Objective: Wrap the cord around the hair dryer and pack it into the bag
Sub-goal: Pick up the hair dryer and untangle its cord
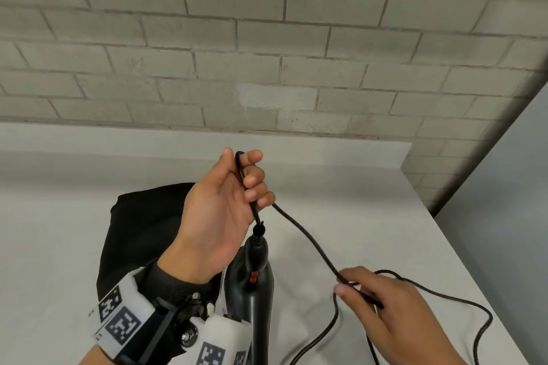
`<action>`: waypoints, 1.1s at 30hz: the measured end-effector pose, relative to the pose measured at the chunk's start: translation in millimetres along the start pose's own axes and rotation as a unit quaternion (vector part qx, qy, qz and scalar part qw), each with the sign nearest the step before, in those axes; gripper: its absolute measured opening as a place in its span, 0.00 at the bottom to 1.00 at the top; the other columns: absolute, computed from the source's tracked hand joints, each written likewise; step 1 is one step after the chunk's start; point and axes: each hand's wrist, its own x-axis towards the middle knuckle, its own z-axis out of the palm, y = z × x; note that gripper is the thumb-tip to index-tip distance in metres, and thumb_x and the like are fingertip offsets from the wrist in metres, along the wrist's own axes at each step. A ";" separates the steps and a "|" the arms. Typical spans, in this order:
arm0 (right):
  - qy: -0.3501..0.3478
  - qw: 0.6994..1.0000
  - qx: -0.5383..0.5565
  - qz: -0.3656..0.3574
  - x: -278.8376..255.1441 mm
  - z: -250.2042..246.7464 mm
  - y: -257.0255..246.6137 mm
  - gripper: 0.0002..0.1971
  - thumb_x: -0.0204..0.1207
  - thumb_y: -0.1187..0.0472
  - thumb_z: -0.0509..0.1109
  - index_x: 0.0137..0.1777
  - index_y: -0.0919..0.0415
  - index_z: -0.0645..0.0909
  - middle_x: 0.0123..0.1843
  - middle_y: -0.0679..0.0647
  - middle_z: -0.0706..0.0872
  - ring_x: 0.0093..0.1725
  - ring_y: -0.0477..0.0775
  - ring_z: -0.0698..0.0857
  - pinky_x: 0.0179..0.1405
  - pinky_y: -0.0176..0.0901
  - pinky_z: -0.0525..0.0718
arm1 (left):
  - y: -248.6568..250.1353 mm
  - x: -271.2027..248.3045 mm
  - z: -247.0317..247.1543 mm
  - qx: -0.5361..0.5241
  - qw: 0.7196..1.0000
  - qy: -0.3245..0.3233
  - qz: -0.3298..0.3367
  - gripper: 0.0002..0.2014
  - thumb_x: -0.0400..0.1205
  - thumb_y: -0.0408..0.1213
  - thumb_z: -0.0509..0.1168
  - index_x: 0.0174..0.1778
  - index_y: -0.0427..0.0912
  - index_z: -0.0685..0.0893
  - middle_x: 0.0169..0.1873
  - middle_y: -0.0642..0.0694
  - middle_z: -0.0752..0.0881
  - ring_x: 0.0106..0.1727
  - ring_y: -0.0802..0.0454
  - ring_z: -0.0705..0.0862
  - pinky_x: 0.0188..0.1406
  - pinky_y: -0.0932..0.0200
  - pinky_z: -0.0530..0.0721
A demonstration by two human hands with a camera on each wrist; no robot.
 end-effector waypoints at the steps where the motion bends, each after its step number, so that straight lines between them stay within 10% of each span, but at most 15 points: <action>1: -0.009 0.999 -0.046 -0.017 -0.6 -5.8 -4.8 0.12 0.77 0.32 0.57 0.51 0.33 0.77 0.30 0.28 0.78 0.31 0.28 0.76 0.29 0.20 0.73 | -1.2 -0.6 0.9 0.007 1.000 -0.003 0.005 0.16 0.90 0.44 0.51 0.55 0.37 0.80 0.29 0.49 0.71 0.28 0.55 0.68 0.30 0.60 0.74; 14: 0.034 0.973 0.044 -0.223 20.7 -85.7 -69.1 0.10 0.83 0.50 0.65 0.45 0.50 0.85 0.33 0.44 0.73 0.28 0.42 0.73 0.27 0.32 0.72 | -15.7 -9.4 13.1 0.269 0.958 -0.090 0.040 0.17 0.85 0.45 0.56 0.53 0.39 0.86 0.25 0.49 0.71 0.33 0.50 0.77 0.46 0.55 0.80; 22: 0.129 0.964 0.147 -0.181 67.7 -71.7 -83.0 0.08 0.81 0.55 0.67 0.42 0.46 0.84 0.32 0.32 0.77 0.34 0.40 0.78 0.34 0.24 0.71 | -24.5 -10.3 9.1 0.334 0.908 -0.251 0.014 0.33 0.82 0.65 0.57 0.54 0.33 0.81 0.32 0.44 0.84 0.31 0.45 0.83 0.41 0.54 0.79; 29: 0.166 0.959 0.203 -0.103 89.4 -43.6 -75.5 0.06 0.80 0.52 0.68 0.44 0.45 0.85 0.39 0.45 0.82 0.40 0.50 0.82 0.36 0.32 0.77 | -26.7 -9.2 5.6 0.195 0.938 -0.284 -0.044 0.23 0.79 0.64 0.64 0.43 0.45 0.80 0.26 0.48 0.76 0.19 0.57 0.70 0.23 0.63 0.74; 33: 0.125 0.963 0.231 -0.055 89.3 -34.7 -70.2 0.08 0.82 0.48 0.64 0.53 0.47 0.83 0.50 0.43 0.84 0.38 0.36 0.81 0.36 0.25 0.74 | -26.0 -7.1 5.3 0.165 0.954 -0.244 -0.062 0.24 0.75 0.67 0.67 0.37 0.48 0.77 0.23 0.53 0.67 0.18 0.61 0.60 0.19 0.70 0.60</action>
